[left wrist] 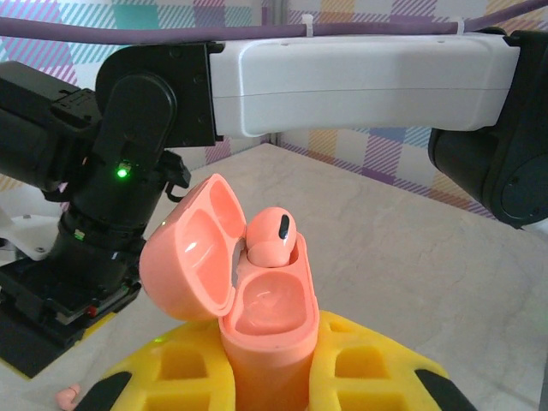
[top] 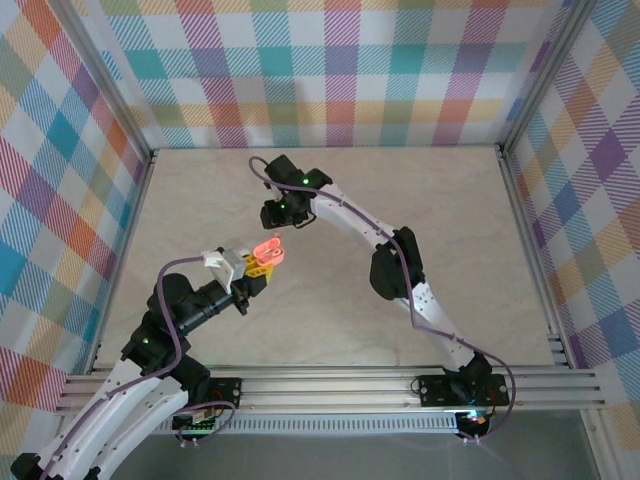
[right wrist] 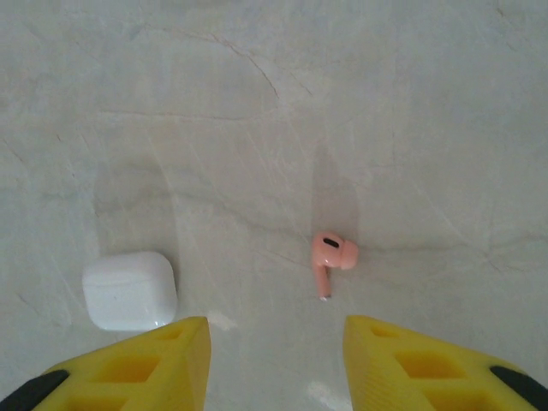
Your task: Insert the wireless bluetooth earbuds into the charging case
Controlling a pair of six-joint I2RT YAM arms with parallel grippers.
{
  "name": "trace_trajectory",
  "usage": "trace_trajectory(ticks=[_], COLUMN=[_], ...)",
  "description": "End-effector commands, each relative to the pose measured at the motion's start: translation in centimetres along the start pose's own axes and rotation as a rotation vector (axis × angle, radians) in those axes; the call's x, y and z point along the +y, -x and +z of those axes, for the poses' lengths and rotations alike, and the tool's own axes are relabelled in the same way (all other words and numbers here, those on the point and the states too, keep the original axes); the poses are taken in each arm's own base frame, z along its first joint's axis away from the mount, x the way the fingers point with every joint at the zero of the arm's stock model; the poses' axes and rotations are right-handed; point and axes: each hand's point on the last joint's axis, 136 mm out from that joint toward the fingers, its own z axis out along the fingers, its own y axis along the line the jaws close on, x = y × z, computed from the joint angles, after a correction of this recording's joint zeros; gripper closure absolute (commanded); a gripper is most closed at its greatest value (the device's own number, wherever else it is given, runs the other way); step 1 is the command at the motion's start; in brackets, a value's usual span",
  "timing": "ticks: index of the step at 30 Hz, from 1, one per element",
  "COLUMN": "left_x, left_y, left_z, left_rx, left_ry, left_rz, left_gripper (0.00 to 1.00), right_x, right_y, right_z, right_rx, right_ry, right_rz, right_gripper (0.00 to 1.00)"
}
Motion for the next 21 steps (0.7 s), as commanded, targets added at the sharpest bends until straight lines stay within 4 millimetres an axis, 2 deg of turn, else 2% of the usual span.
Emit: trace_trajectory(ticks=[1,8,14,21], left_x=[-0.7,-0.8,-0.9,-0.8], left_y=[0.0,0.1,0.2,-0.1], left_z=[-0.2,-0.5,-0.5,-0.3], left_rx=[-0.01,-0.034,-0.037,-0.034], left_ry=[-0.036,-0.036,-0.042,-0.037], left_rz=[-0.004,-0.009,-0.014,-0.037], left_gripper=[1.0,1.0,1.0,1.0], right_x=[-1.0,-1.5,-1.9,-1.4], right_y=[1.6,1.0,-0.2,-1.5], right_z=[1.7,3.5,4.7,6.5], right_rx=[-0.07,-0.078,-0.049,-0.022], right_ry=[-0.02,-0.072,-0.114,-0.103], right_rz=[0.058,0.044,0.015,0.007], right_gripper=[0.55,0.54,0.54,0.53])
